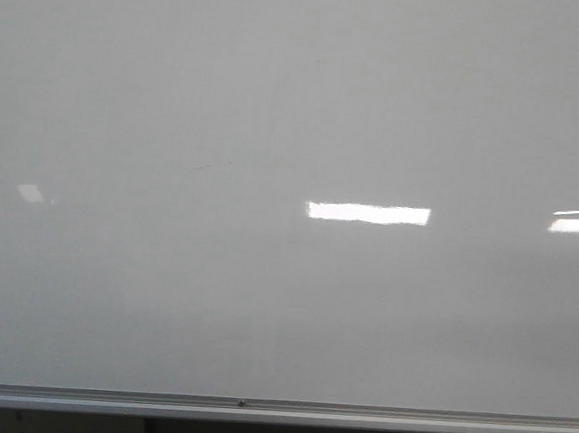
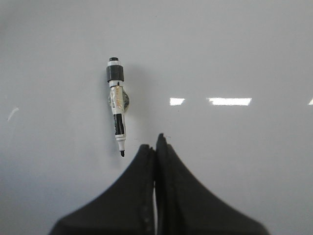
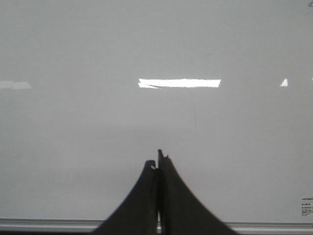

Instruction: Write number 0 on whiteboard

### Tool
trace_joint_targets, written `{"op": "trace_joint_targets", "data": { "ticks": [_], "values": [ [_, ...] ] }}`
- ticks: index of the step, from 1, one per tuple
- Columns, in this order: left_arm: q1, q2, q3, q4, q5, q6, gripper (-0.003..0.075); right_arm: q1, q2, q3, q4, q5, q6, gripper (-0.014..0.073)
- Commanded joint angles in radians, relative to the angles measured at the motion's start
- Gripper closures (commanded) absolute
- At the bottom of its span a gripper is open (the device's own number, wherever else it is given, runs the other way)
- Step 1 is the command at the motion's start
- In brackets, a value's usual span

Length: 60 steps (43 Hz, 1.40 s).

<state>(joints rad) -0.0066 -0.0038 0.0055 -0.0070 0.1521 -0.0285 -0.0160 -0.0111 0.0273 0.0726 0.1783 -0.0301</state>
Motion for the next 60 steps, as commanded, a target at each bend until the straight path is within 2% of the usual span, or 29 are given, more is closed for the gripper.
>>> {"op": "trace_joint_targets", "data": {
  "ticks": [1,29,32,39,42,45,51,60],
  "values": [
    [0.001,-0.017,0.022,-0.001,-0.076,-0.007,0.0740,0.002,-0.014,0.000,-0.010,-0.076,0.001,0.0662],
    [0.001,-0.017,0.022,-0.001,-0.100,-0.007,0.0740,0.001,-0.014,0.000,-0.009,-0.086,0.001,0.0662],
    [0.001,-0.017,0.022,-0.001,-0.135,-0.007,0.0740,0.001,-0.014,0.000,-0.009,-0.097,0.001,0.0662],
    [0.001,-0.017,0.015,-0.028,-0.346,-0.007,0.0739,0.001,-0.014,-0.024,-0.008,-0.128,0.001,0.0662],
    [0.001,-0.017,-0.012,-0.049,-0.383,-0.007,0.0739,0.001,-0.014,-0.073,-0.008,-0.111,0.001,0.0662],
    [0.001,-0.013,-0.071,-0.049,-0.341,-0.007,0.0739,0.001,-0.013,-0.141,-0.007,-0.070,0.001,0.0662],
    [0.001,0.035,-0.216,-0.045,-0.166,-0.007,0.0739,0.001,0.040,-0.289,-0.006,0.055,0.001,0.0662],
    [0.001,0.259,-0.394,-0.009,0.018,0.011,0.0739,0.001,0.217,-0.472,-0.001,0.128,0.001,0.0662]
  ]
}}
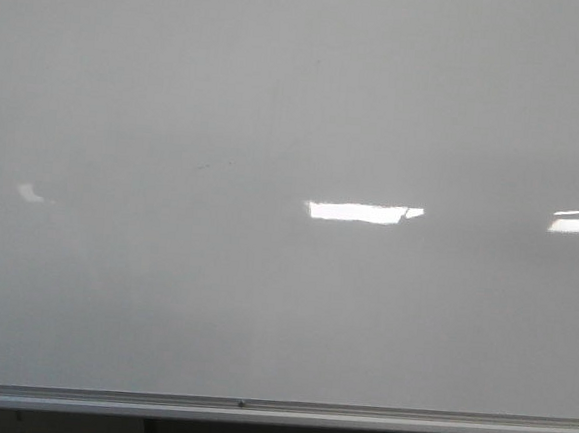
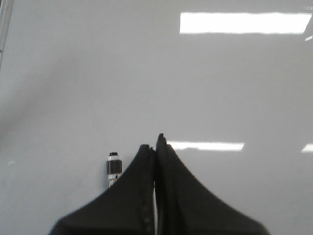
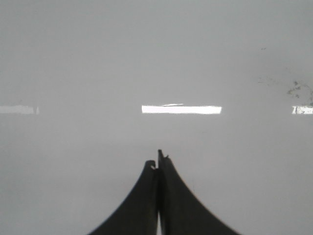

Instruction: Write number 0 on whiteboard

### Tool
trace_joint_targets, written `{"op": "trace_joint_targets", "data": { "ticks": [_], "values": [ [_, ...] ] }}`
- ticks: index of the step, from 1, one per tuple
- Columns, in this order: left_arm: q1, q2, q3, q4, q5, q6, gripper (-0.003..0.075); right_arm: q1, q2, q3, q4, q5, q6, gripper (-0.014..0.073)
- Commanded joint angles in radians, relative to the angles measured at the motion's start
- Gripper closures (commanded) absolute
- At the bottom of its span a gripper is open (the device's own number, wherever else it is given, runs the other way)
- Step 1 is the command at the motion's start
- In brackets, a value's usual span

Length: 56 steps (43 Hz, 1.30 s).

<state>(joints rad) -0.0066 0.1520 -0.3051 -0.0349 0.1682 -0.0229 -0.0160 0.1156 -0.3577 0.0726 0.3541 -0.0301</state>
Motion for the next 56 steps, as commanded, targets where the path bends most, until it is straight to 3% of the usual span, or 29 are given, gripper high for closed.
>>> {"op": "trace_joint_targets", "data": {
  "ticks": [1,9,12,15,22,25,30,37,45,56],
  "values": [
    [0.001,0.127,-0.097,0.026,0.011,0.007,0.0740,0.001,0.109,-0.099,0.000,-0.048,0.001,0.0662],
    [0.001,0.234,-0.138,0.028,-0.031,0.006,0.0734,0.001,0.207,-0.144,0.000,-0.056,0.001,0.0659],
    [0.001,0.235,-0.138,0.028,-0.037,0.006,0.0681,0.001,0.208,-0.142,0.000,-0.048,0.001,0.0629],
    [0.001,0.235,-0.138,0.028,-0.037,0.006,0.0560,0.001,0.207,-0.142,0.000,-0.043,0.001,0.0541],
    [0.001,0.235,-0.138,0.025,-0.032,0.006,0.0115,0.001,0.206,-0.142,0.000,-0.032,0.001,0.0177],
    [0.001,0.235,-0.136,0.025,-0.032,0.006,0.0009,0.001,0.206,-0.142,0.000,-0.032,0.001,0.0031],
    [0.001,0.239,-0.136,0.022,-0.003,0.006,0.0066,0.001,0.206,-0.142,0.000,-0.033,0.001,-0.0065],
    [0.001,0.320,-0.141,0.017,0.025,-0.022,0.0078,0.001,0.206,-0.142,0.000,-0.035,0.001,-0.0059],
    [0.003,0.556,-0.178,0.017,-0.018,-0.092,0.0078,0.001,0.206,-0.142,0.000,-0.036,0.001,-0.0059],
    [0.102,0.889,-0.264,0.013,-0.077,-0.093,0.0078,0.001,0.206,-0.142,0.000,-0.034,0.001,-0.0059]
  ]
}}
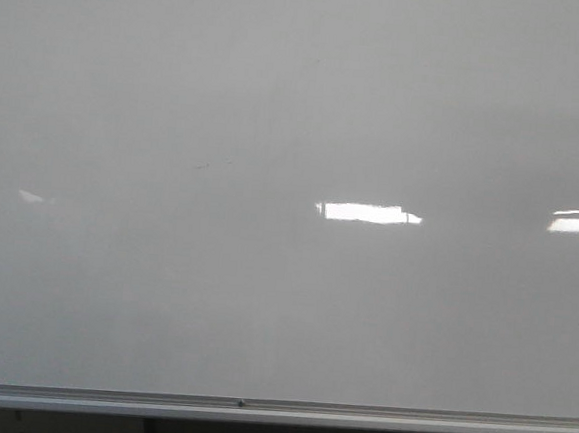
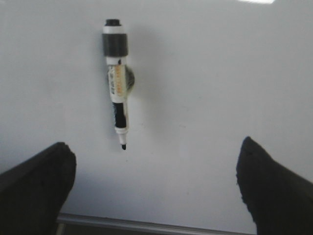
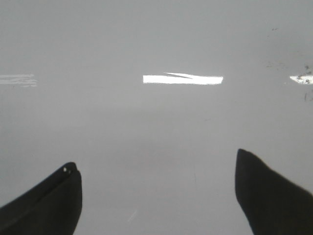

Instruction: Write number 0 on whiteboard

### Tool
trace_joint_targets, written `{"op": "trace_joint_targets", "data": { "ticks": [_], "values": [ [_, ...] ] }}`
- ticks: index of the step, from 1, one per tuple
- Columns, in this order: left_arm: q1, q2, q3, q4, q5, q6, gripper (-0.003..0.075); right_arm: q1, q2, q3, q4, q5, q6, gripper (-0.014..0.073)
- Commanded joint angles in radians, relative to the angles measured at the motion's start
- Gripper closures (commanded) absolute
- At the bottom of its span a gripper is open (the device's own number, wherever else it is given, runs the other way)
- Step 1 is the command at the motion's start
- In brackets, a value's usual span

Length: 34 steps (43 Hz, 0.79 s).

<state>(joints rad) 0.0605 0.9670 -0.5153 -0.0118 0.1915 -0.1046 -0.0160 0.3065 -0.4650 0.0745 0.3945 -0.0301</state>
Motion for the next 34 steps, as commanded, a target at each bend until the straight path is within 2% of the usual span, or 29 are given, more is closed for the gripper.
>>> {"op": "trace_joint_targets", "data": {
  "ticks": [1,19,34],
  "values": [
    [0.044,0.096,-0.061,-0.008,-0.107,-0.012,0.0078,0.001,0.015,-0.035,-0.002,-0.074,0.001,-0.0059],
    [0.067,0.447,-0.150,0.060,-0.257,-0.005,0.0078,0.001,0.015,-0.035,-0.002,-0.074,0.001,-0.0059],
    [0.067,0.590,-0.217,0.062,-0.360,-0.005,0.0078,0.001,0.015,-0.035,-0.002,-0.067,0.001,-0.0059]
  ]
}}
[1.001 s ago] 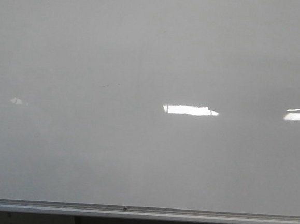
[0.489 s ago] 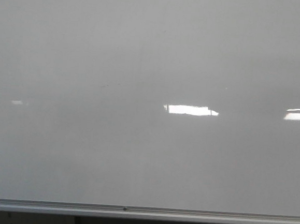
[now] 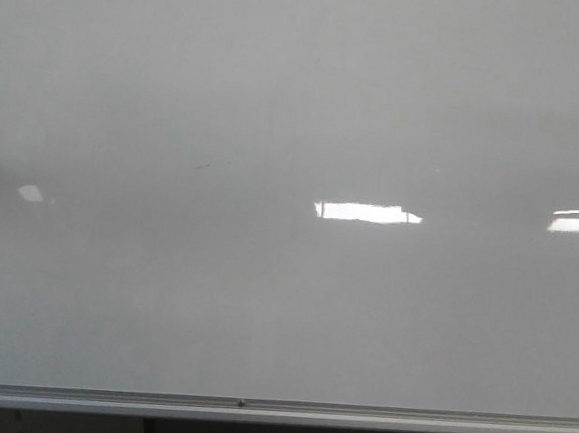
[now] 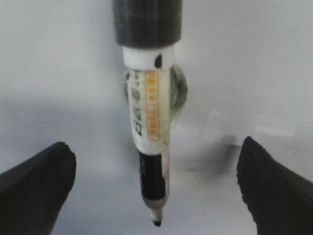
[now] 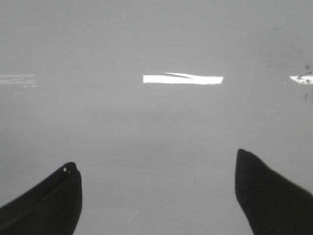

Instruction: Write number 0 on whiteboard

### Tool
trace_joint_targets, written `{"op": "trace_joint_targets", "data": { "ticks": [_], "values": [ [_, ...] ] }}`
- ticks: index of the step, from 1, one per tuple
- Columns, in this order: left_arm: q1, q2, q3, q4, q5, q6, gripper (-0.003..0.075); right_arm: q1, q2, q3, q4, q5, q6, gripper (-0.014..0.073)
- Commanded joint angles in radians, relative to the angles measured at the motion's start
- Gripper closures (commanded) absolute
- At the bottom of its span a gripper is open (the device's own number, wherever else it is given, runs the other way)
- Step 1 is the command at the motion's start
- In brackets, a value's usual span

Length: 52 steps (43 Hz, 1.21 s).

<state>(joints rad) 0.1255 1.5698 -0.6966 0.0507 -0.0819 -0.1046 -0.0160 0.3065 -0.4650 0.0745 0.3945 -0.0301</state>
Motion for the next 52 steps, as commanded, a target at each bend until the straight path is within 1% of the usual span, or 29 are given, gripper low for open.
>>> {"op": "trace_joint_targets", "data": {
  "ticks": [1,7,17,21,23,26,37,41,43,47,52],
  "values": [
    [0.002,-0.009,-0.037,-0.001,-0.094,-0.005,0.0078,0.001,0.015,-0.035,-0.002,-0.066,0.001,-0.0059],
    [0.002,0.011,-0.037,-0.001,-0.129,-0.005,0.0078,0.001,0.015,-0.035,-0.002,-0.060,0.001,-0.0059],
    [0.002,0.054,-0.037,-0.001,-0.136,-0.005,0.0080,0.001,0.015,-0.035,-0.002,-0.061,0.001,-0.0059],
    [0.002,0.060,-0.037,-0.001,-0.136,-0.005,0.0104,0.001,0.015,-0.035,-0.002,-0.060,0.001,-0.0059],
    [0.002,0.060,-0.037,-0.001,-0.134,-0.005,0.0138,0.001,0.015,-0.035,-0.002,-0.060,0.001,-0.0059],
    [0.002,0.060,-0.037,-0.001,-0.134,-0.005,0.0215,0.001,0.015,-0.035,-0.002,-0.060,0.001,-0.0059],
    [0.002,0.060,-0.037,-0.001,-0.134,-0.005,0.0601,0.001,0.015,-0.035,-0.002,-0.048,0.001,-0.0059],
    [0.002,0.060,-0.037,-0.001,-0.132,-0.005,0.0707,0.001,0.015,-0.035,-0.002,-0.038,0.001,-0.0059],
    [0.002,0.060,-0.037,-0.001,-0.130,-0.005,0.0740,0.001,0.015,-0.035,-0.002,-0.035,0.001,-0.0059],
    [0.002,0.058,-0.037,-0.001,-0.117,-0.005,0.0739,0.001,0.015,-0.035,-0.002,-0.035,0.001,-0.0059],
    [0.002,0.020,-0.037,0.001,-0.064,-0.005,0.0739,0.001,0.015,-0.035,-0.002,-0.035,0.001,-0.0059]
  ]
}}
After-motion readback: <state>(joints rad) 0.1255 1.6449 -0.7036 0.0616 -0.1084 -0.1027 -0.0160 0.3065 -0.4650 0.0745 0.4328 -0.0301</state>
